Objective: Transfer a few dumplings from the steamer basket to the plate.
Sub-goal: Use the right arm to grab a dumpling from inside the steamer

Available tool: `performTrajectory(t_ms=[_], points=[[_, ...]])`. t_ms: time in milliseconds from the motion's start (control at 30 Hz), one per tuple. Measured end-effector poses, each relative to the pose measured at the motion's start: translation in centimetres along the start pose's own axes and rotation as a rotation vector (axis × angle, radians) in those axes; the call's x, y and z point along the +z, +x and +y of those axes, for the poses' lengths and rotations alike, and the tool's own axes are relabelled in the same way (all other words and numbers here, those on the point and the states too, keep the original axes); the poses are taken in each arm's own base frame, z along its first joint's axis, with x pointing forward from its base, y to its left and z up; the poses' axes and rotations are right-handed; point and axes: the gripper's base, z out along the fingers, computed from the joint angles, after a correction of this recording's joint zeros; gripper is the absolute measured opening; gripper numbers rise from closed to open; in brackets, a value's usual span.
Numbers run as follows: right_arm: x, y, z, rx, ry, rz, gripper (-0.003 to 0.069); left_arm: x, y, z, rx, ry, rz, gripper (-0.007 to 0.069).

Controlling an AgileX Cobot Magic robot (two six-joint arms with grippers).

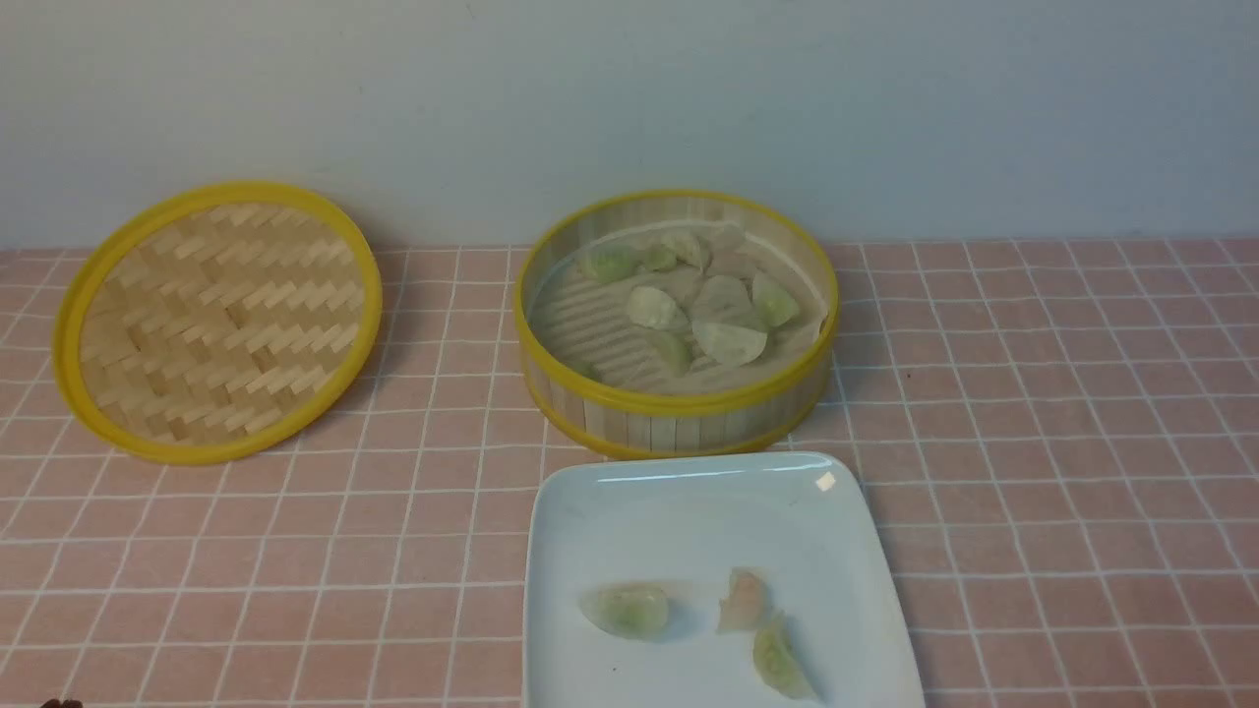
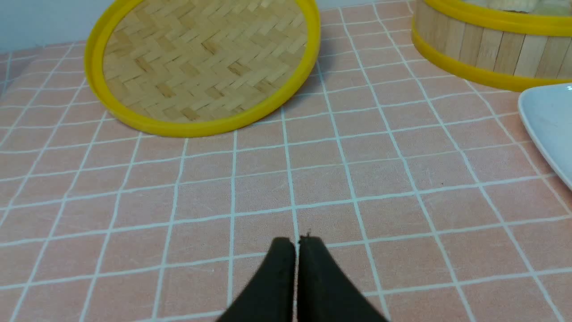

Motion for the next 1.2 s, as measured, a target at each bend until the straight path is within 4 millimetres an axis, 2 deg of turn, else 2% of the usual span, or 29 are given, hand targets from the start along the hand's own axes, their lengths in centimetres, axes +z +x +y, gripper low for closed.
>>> performTrajectory(t_ms=[900,967,1033,1067,1167,1200], points=[[0.0,-0.1,0.0,0.017,-0.004,-0.006,-0.0014,0.0,0.0,0.0,0.0,0.0,0.0,-0.0006],[0.0,-0.1,0.1,0.084,-0.017,-0.023,-0.0014,0.0,0.0,0.0,0.0,0.0,0.0,-0.0006],[0.0,-0.6,0.3,0.262,-0.044,-0.091,-0.0014,0.0,0.0,0.0,0.0,0.0,0.0,-0.0006],[0.0,-1.2,0.3,0.404,-0.061,-0.153,-0.0014,0.0,0.0,0.0,0.0,0.0,0.0,-0.0006],[-0.2,-2.0,0.0,0.608,-0.076,-0.239,-0.0014,0.0,0.0,0.0,0.0,0.0,0.0,-0.0006],[-0.3,-2.4,-0.3,0.723,-0.078,-0.291,-0.0014,0.0,0.0,0.0,0.0,0.0,0.0,-0.0006]])
